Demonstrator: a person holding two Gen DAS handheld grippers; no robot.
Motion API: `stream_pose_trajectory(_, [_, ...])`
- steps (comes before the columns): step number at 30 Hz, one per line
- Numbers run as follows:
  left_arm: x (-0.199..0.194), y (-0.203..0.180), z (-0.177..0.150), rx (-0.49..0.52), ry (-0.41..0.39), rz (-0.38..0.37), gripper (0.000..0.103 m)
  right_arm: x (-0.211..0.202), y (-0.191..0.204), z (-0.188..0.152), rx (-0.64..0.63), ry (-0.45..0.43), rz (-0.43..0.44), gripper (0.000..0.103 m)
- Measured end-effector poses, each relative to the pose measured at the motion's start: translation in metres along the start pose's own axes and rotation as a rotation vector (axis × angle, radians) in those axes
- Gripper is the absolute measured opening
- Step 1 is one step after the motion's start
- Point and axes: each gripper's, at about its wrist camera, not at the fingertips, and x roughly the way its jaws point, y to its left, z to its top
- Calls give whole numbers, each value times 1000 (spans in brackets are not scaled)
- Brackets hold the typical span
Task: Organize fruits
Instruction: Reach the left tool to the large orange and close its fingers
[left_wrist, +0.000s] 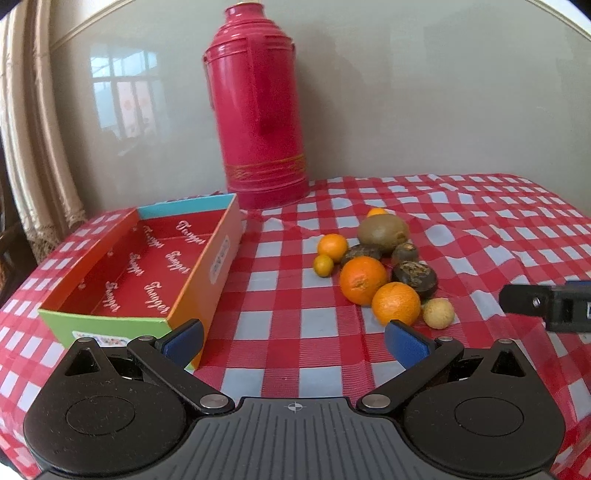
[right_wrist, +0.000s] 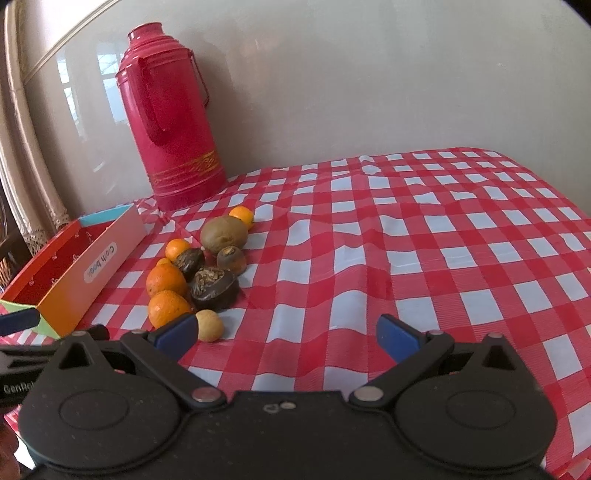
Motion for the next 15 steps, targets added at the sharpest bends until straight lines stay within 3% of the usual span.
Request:
stream_pose_trajectory(8, [-5,-19,2,87,-57,-52,103,-12,-16,7,82,-71,15,97])
stream_pose_trajectory(15, [9,-25,13,59,-45,-102,103,-22,-34,11,153,-120,14,97])
